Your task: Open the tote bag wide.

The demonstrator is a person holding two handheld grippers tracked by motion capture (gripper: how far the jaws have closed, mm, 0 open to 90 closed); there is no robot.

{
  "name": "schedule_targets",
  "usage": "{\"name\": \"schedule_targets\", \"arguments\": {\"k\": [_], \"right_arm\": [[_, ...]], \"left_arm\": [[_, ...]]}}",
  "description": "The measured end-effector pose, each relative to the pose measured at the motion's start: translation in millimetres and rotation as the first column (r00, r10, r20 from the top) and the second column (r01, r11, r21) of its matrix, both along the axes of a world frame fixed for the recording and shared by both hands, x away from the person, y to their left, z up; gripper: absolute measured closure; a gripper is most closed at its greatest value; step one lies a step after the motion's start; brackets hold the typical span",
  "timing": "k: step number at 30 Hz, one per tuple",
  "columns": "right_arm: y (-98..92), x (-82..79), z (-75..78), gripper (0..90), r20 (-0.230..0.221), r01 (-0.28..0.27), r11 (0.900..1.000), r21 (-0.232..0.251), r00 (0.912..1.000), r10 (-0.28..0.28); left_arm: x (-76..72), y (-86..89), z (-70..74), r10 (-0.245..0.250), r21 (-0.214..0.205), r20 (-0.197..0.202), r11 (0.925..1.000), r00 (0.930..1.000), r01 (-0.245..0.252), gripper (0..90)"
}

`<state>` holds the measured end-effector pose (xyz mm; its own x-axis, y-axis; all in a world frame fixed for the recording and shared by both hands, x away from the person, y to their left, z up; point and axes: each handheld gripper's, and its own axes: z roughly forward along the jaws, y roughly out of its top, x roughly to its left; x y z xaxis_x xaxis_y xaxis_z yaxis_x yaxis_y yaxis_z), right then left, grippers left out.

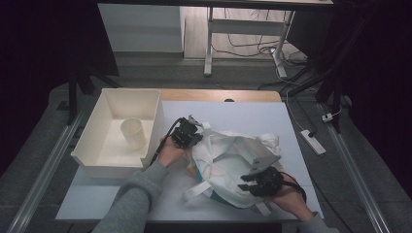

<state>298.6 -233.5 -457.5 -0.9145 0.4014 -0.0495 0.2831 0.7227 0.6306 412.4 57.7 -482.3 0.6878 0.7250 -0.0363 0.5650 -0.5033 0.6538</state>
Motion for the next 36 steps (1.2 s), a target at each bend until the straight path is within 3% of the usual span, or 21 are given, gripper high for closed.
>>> {"name": "schedule_targets", "arguments": {"k": [2, 4, 6, 9, 11, 14, 17, 19, 22, 24, 28, 29, 31, 33, 36], "right_arm": [[-6.3, 4.0, 10.6, 58.5, 0.073, 0.084, 0.9962, 0.025, 0.9936, -0.085], [-13.8, 12.9, 19.0, 56.6, 0.126, 0.17, 0.9849, 0.037, 0.9769, -0.173], [-16.6, 21.6, 21.2, 54.2, 0.166, 0.233, 0.9722, 0.016, 0.9582, -0.233], [-14.5, 38.2, 12.6, 53.0, 0.156, 0.267, 0.9626, -0.047, 0.9539, -0.257], [-12.7, 51.2, 2.3, 52.4, 0.158, 0.314, 0.9446, -0.096, 0.9417, -0.297], [-10.8, 65.1, -11.2, 56.5, 0.158, 0.34, 0.927, -0.159, 0.9355, -0.316], [-10.9, 72.7, -19.7, 70.4, 0.111, 0.312, 0.9337, -0.175, 0.9485, -0.297], [-12.8, 74.4, -19.9, 84.6, 0.084, 0.305, 0.9382, -0.164, 0.9519, -0.295], [-14.7, 74.7, -17.0, 88.3, 0.065, 0.283, 0.9481, -0.145, 0.9588, -0.277], [-18.2, 74.6, -8.8, 88.5, 0.078, 0.295, 0.9482, -0.117, 0.9545, -0.288], [-29.4, 73.6, 15.2, 88.6, 0.172, 0.344, 0.9387, -0.029, 0.9269, -0.334], [-31.8, 74.9, 18.9, 88.7, 0.186, 0.361, 0.9326, -0.004, 0.9166, -0.354], [-35.2, 81.3, 21.1, 88.7, 0.179, 0.385, 0.922, 0.039, 0.905, -0.386], [-37.0, 91.1, 16.7, 88.6, 0.159, 0.408, 0.9117, 0.053, 0.8979, -0.411], [-43.4, 109.3, 6.4, 88.7, 0.126, 0.456, 0.8871, 0.073, 0.8782, -0.462]], "left_arm": [[-0.4, 0.1, 0.2, 0.001, -0.003, 0.002, 1.0, 1.0, -0.001, 86.8], [-0.7, 0.1, 0.6, 0.0, -0.005, 0.003, 1.0, 1.0, 0.0, 86.8], [-0.7, 0.5, 0.7, -0.002, -0.004, 0.003, 1.0, 1.0, 0.002, 86.8], [-0.6, 0.8, 0.8, -0.007, -0.005, 0.003, 1.0, 1.0, 0.007, 86.9], [-0.8, 0.1, 0.6, -0.012, -0.003, 0.002, 0.9999, 0.9999, 0.012, 86.9], [-1.0, -1.4, 0.0, -0.016, -0.001, 0.003, 0.9999, 0.9999, 0.016, 86.9], [-0.2, -1.4, -1.1, -0.018, 0.004, 0.001, 0.9998, 0.9998, 0.018, 86.9], [0.2, -0.6, -1.4, -0.017, 0.0, -0.003, 0.9998, 0.9998, 0.017, 86.9], [-0.2, 0.3, -0.7, -0.019, -0.001, -0.001, 0.9998, 0.9998, 0.019, 86.9], [-0.1, 1.3, -0.3, -0.018, -0.002, 0.002, 0.9998, 0.9998, 0.018, 86.9], [-0.2, 1.1, -0.1, -0.021, 0.0, 0.008, 0.9998, 0.9998, 0.021, 86.9], [0.0, 1.0, -0.7, -0.022, 0.003, 0.007, 0.9998, 0.9997, 0.022, 86.9], [0.2, 0.5, -1.9, -0.018, 0.007, 0.005, 0.9998, 0.9998, 0.018, 86.9], [0.6, 0.0, -3.1, -0.016, 0.011, 0.004, 0.9998, 0.9999, 0.016, 86.9], [1.7, -0.8, -5.4, -0.023, 0.018, -0.001, 0.9996, 0.9997, 0.023, 87.0]]}}
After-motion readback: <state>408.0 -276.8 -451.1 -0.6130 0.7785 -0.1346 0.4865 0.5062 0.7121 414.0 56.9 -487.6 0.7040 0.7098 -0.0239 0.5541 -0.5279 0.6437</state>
